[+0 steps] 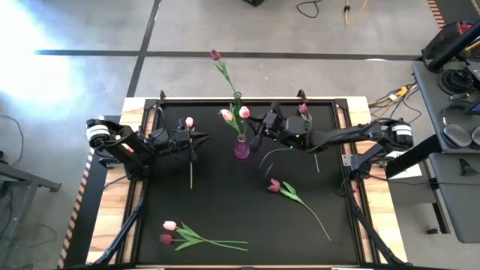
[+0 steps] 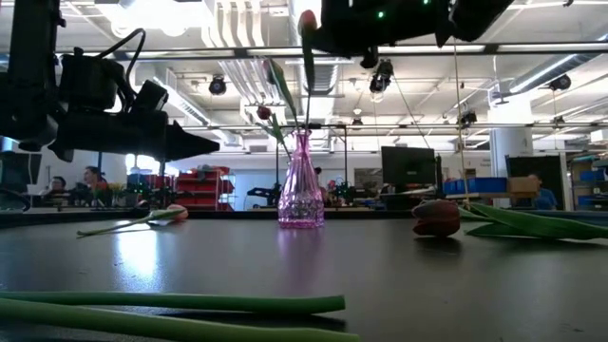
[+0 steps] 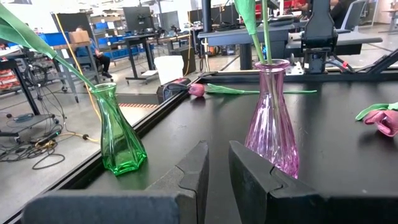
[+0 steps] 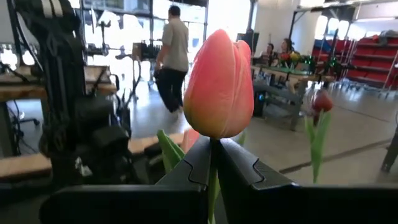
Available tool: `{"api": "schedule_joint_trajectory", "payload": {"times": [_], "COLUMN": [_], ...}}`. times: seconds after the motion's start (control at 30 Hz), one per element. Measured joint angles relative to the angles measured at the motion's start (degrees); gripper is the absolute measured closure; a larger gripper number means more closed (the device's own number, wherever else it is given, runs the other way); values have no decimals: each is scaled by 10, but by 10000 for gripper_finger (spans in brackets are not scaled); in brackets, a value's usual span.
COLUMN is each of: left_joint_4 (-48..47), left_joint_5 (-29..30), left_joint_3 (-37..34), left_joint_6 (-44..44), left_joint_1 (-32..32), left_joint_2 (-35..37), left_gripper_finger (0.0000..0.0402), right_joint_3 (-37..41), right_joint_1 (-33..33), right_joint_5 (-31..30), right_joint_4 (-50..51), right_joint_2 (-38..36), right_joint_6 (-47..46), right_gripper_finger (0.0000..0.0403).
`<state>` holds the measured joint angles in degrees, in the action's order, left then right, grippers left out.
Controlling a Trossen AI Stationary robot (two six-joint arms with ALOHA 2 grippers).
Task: Sort flowers into vase by color
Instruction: Put the purple flower into the purple vase, then put the red flower into the green vase
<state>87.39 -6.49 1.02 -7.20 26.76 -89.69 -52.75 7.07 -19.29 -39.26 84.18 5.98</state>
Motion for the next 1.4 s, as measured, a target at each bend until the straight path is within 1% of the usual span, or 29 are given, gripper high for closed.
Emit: {"api": "schedule_joint_trajectory", "payload": {"times": [0.13,0.23,0.3,0.47,0.6,0.7,0.8,1.03,1.17,1.27,1.33,1.4], "left_joint_4": [0,-1,-2,-5,-6,-10,-10,-9,-10,-14,-14,-14], "left_joint_5": [0,0,0,0,0,0,0,0,0,0,0,-1], "left_joint_3": [0,0,0,0,0,0,0,0,0,0,0,0], "left_joint_6": [0,0,0,0,0,0,0,0,-1,-4,-4,-4], "left_joint_1": [0,0,0,0,0,0,0,0,0,0,0,0], "left_joint_2": [0,0,0,0,0,0,0,0,0,0,0,0], "left_gripper_finger": [355,355,355,355,355,355,355,355,355,355,355,355], "right_joint_3": [-9,-21,-27,-51,-67,-77,-81,-78,-76,-76,-71,-54], "right_joint_1": [0,0,0,0,-1,-3,-5,-8,-16,-26,-33,-39], "right_joint_5": [-2,-2,-2,-2,-2,-2,-2,-3,-6,-47,-87,-111], "right_joint_4": [-4,-6,6,16,79,114,134,197,281,362,414,456], "right_joint_2": [30,52,66,80,76,58,37,-9,-41,-74,-95,-117], "right_joint_6": [1,29,41,35,26,26,28,33,40,28,19,3], "right_gripper_finger": [389,378,359,291,243,219,207,204,208,233,262,300]}}
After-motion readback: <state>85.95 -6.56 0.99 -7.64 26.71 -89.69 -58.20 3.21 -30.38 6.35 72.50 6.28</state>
